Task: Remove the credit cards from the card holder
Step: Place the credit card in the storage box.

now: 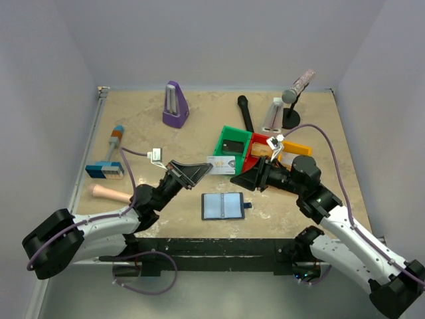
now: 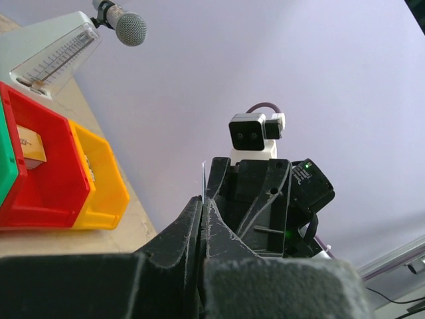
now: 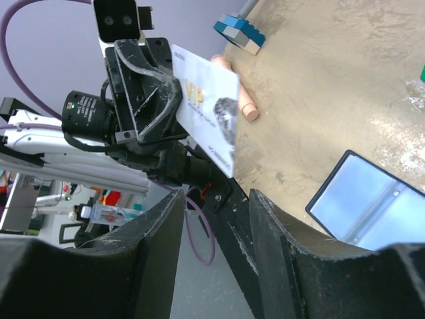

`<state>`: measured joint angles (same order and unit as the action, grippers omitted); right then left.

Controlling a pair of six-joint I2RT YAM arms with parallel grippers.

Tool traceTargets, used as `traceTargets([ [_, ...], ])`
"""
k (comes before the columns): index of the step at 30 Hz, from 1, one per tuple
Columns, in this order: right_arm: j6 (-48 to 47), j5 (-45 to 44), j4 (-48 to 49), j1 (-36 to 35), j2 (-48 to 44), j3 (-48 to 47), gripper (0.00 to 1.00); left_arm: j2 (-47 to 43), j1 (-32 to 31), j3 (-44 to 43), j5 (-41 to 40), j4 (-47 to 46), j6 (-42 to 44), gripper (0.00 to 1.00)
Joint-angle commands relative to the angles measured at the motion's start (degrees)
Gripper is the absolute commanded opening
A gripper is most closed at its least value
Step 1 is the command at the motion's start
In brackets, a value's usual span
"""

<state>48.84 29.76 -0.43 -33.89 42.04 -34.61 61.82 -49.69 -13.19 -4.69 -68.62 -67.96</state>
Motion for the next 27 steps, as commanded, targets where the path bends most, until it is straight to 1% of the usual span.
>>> traceTargets([
  [1,0.8,0.2,2.4,0.8,0.6,-2.0,0.47,0.0,-0.6,0.1,1.1,-5.6,-0.9,0.0],
  [8,1.9,1.9,5.7,1.6,1.7,-2.0,0.41,0.7,-0.8,0.6,1.3,-6.5,-1.5,0.0],
  [13,2.6,2.6,7.3,1.6,3.2,-2.7,0.33,2.4,-0.8,0.3,2.1,-9.0,-2.3,0.0],
  [20,2.8,2.8,7.7,1.8,3.0,-2.1,0.13,2.7,-0.8,0.8,1.9,-9.2,-2.3,0.0],
  [23,2.7,3.1,7.3,1.9,2.8,-2.3,0.0,2.7,-0.8,0.6,2.2,-9.0,-2.1,0.0],
  [24,2.5,2.9,6.6,2.0,2.4,-2.4,0.0,2.5,-0.8,0.5,2.7,-8.7,-1.8,0.05],
  [25,2.1,2.6,5.4,2.1,2.0,-2.6,0.0,2.0,-0.8,0.4,2.6,-7.7,-1.8,0.19],
  [26,1.3,2.1,3.6,2.4,1.1,-2.9,0.0,0.9,-0.7,0.3,2.3,-5.8,-1.5,0.35],
  [27,0.5,1.3,1.0,2.9,0.2,-3.4,0.0,-0.5,-0.7,0.5,1.4,-3.6,-0.9,0.43],
])
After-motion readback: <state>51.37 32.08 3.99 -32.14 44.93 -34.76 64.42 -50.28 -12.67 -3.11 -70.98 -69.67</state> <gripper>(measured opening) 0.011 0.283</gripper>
